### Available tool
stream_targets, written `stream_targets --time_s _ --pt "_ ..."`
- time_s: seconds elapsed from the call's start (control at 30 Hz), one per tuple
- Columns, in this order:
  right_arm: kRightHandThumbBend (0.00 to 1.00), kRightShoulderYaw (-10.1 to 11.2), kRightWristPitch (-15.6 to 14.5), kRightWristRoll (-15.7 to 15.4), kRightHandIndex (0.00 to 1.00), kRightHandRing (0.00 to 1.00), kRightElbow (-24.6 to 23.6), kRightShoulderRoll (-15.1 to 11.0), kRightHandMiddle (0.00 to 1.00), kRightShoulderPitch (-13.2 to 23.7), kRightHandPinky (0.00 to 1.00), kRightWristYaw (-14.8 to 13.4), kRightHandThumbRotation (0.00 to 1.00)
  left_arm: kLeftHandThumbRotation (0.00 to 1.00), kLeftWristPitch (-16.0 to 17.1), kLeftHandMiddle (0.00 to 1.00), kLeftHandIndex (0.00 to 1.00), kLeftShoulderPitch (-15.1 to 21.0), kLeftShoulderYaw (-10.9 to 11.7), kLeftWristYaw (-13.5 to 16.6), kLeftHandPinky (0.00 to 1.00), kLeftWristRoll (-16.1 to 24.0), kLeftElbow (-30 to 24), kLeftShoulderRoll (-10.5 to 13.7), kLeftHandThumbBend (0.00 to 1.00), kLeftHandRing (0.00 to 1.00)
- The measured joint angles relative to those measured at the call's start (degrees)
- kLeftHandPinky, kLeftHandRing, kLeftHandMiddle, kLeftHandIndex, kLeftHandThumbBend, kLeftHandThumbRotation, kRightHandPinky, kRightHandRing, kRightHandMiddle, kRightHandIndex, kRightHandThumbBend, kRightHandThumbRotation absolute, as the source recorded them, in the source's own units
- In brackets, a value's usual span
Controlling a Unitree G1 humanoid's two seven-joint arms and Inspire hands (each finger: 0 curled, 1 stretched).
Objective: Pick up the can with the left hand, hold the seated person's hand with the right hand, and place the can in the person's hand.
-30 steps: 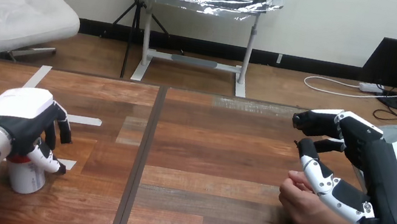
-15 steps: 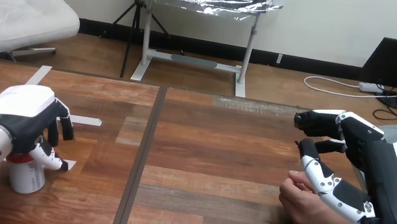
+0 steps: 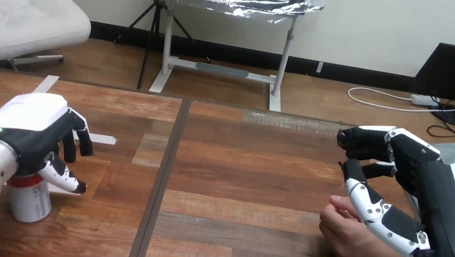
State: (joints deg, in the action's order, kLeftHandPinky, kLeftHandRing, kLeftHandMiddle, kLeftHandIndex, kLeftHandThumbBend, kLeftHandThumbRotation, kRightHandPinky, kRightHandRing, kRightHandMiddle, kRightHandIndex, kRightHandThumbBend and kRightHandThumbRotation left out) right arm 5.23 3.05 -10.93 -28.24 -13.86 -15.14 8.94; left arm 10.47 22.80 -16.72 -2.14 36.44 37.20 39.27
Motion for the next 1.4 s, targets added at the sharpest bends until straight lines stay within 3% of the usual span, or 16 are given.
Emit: stream_targets --time_s 0.3,0.7,0.97,1.4 --pt "0.31 0.0 -0.01 -0.03 0.63 0.68 0.0 -0.12 0.68 0.0 0.59 0.05 0.0 0.0 -0.16 0.65 0.67 -0.05 1.54 -5.58 0.56 -4.45 -1.42 0.15 0.75 0.61" --pt "0.31 0.0 -0.15 -0.04 0.63 0.67 0.0 -0.13 0.68 0.0 0.59 0.08 0.0 0.01 -0.11 0.72 0.72 -0.37 5.23 -9.9 0.68 -10.66 -5.17 0.39 0.75 0.7" --pt "0.31 0.0 -0.92 -0.03 0.63 0.68 -0.1 -0.13 0.68 0.0 0.59 0.16 0.0 0.03 2.07 0.73 0.73 -1.33 8.28 -9.03 0.71 -13.84 -7.16 0.28 0.75 0.73" --pt "0.32 0.04 -1.2 -0.01 0.63 0.68 -0.13 -0.33 0.68 0.02 0.59 0.75 0.0 0.05 12.03 0.74 0.75 -5.2 13.85 -1.14 0.72 -20.3 -7.57 -2.7 0.72 0.73"
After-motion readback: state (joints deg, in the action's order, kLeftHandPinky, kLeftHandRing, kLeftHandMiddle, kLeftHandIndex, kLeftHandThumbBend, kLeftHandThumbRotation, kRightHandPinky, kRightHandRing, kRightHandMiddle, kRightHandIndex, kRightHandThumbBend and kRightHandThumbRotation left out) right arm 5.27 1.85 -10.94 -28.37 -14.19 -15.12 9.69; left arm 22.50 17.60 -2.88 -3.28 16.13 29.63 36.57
